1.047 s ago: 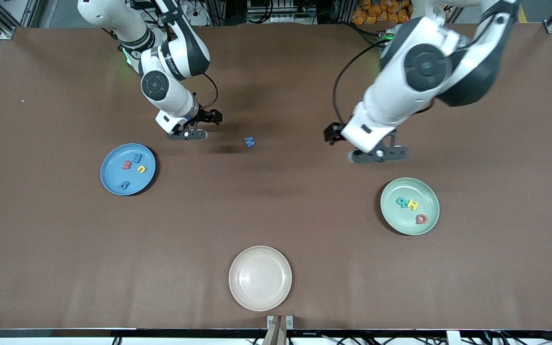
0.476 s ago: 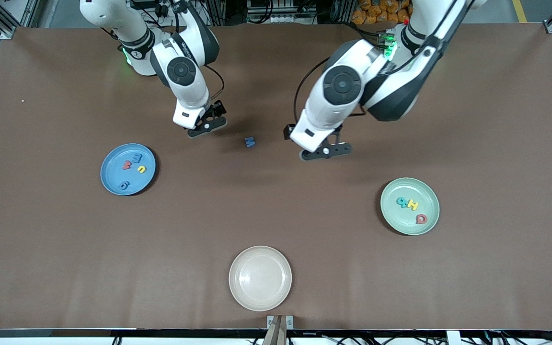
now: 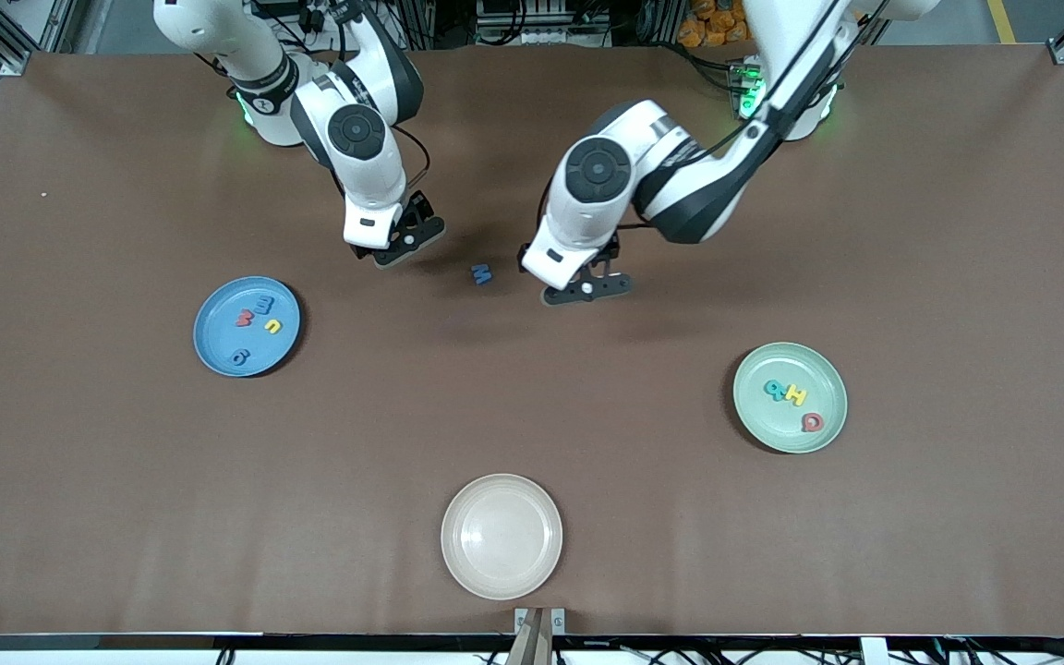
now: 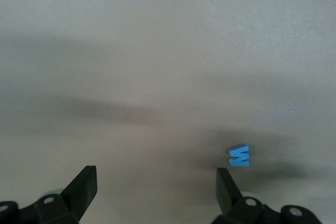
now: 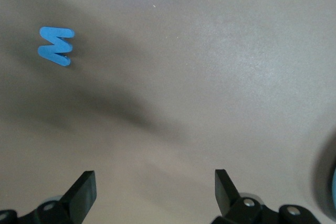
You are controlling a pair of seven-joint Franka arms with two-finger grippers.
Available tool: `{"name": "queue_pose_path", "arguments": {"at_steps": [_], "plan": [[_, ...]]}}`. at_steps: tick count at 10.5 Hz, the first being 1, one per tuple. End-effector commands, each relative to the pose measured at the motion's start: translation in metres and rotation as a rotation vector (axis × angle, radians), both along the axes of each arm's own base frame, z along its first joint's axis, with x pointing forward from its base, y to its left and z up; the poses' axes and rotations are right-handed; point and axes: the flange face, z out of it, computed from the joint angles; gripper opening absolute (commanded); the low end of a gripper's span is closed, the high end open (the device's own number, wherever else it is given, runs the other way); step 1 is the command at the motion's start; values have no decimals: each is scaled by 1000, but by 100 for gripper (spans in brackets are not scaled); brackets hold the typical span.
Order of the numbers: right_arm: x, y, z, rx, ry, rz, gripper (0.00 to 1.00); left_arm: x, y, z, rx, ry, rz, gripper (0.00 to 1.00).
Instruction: Sort upper and lower case letters into plates
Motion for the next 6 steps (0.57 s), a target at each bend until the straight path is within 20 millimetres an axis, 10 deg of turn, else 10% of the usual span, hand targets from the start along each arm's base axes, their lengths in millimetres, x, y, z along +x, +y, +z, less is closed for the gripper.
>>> {"name": "queue_pose_path", "arguments": {"at_steps": [1, 6], "plan": [[3, 4, 5, -2, -18, 33, 100, -16, -24, -23, 16, -10, 16, 100], [2, 21, 14, 17, -101, 124, 100, -41, -59, -62, 10, -35, 25, 100]]}}
